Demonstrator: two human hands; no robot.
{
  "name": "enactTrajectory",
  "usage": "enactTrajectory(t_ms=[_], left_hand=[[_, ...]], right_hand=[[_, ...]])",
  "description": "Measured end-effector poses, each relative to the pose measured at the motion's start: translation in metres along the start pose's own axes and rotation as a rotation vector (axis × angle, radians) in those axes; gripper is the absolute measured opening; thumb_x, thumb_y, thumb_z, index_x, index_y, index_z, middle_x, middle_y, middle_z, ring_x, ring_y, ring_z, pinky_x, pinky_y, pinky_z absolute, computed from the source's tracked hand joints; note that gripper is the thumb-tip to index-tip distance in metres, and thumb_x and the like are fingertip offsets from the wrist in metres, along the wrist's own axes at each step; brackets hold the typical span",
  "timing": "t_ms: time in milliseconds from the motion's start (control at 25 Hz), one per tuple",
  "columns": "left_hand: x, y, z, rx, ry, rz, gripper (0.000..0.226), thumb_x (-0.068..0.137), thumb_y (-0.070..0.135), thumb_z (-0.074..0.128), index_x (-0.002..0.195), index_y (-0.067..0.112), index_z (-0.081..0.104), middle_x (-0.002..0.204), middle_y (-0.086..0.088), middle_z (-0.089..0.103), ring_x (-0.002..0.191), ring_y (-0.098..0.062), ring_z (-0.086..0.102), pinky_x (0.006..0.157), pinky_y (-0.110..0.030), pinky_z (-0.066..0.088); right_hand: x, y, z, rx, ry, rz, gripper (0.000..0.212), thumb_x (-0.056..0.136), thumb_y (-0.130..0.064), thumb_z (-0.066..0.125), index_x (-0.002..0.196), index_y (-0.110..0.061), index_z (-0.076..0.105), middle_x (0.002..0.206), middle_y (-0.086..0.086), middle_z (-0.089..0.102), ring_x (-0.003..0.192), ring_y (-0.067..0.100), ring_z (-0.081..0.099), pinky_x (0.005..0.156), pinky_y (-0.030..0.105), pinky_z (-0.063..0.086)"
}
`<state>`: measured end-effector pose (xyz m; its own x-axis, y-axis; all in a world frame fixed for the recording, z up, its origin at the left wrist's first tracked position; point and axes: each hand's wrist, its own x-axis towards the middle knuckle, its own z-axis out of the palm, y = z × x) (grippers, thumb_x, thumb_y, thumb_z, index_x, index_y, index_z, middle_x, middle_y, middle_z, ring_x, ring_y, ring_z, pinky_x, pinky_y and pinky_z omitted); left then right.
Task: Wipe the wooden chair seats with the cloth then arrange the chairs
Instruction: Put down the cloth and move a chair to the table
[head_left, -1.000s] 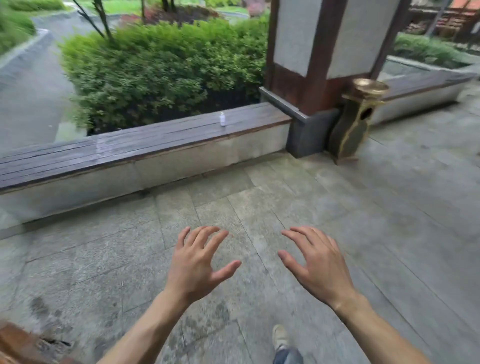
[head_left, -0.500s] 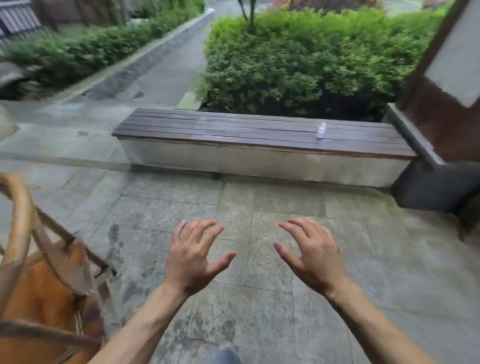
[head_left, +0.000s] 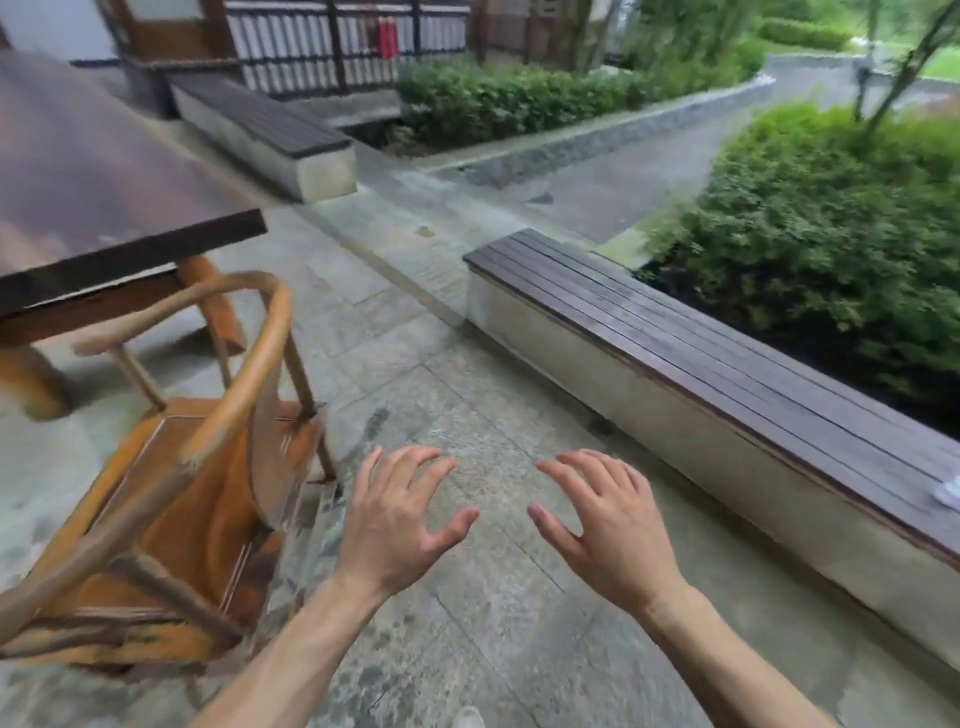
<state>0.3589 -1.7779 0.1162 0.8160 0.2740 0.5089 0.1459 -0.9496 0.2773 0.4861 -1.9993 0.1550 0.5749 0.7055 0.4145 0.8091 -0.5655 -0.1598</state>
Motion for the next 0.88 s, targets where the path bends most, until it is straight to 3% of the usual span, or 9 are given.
enactTrajectory(t_ms=[200, 600, 880], left_hand=[[0.017, -0.040, -0.018, 0.136, 0.111, -0.226, 0.061, 0.092, 0.071, 0.041, 0.119, 0.023, 0.067, 0.125, 0.004, 0.065, 0.121, -0.017, 0.058, 0.114, -0.049, 0.034], [-0.001, -0.068, -0.030, 0.447, 0.133, -0.800, 0.067, 0.094, 0.073, 0.028, 0.124, 0.025, 0.066, 0.129, 0.005, 0.063, 0.124, -0.016, 0.054, 0.116, -0.046, 0.025], [0.006, -0.048, -0.018, 0.583, 0.250, -1.071, 0.060, 0.094, 0.066, 0.037, 0.123, 0.022, 0.066, 0.129, 0.003, 0.063, 0.123, -0.017, 0.052, 0.112, -0.048, 0.035]], right_hand=[[0.101, -0.012, 0.037, 0.134, -0.010, -0.210, 0.047, 0.094, -0.061, 0.044, 0.123, -0.029, 0.063, 0.125, -0.004, 0.065, 0.119, 0.022, 0.058, 0.098, 0.042, 0.044], [0.240, -0.049, 0.117, 0.390, -0.168, -0.685, 0.049, 0.094, -0.060, 0.043, 0.126, -0.028, 0.063, 0.129, -0.004, 0.064, 0.121, 0.022, 0.058, 0.096, 0.044, 0.046], [0.315, -0.044, 0.148, 0.495, -0.237, -0.792, 0.052, 0.094, -0.061, 0.040, 0.127, -0.028, 0.062, 0.129, -0.004, 0.062, 0.117, 0.023, 0.058, 0.093, 0.046, 0.048]])
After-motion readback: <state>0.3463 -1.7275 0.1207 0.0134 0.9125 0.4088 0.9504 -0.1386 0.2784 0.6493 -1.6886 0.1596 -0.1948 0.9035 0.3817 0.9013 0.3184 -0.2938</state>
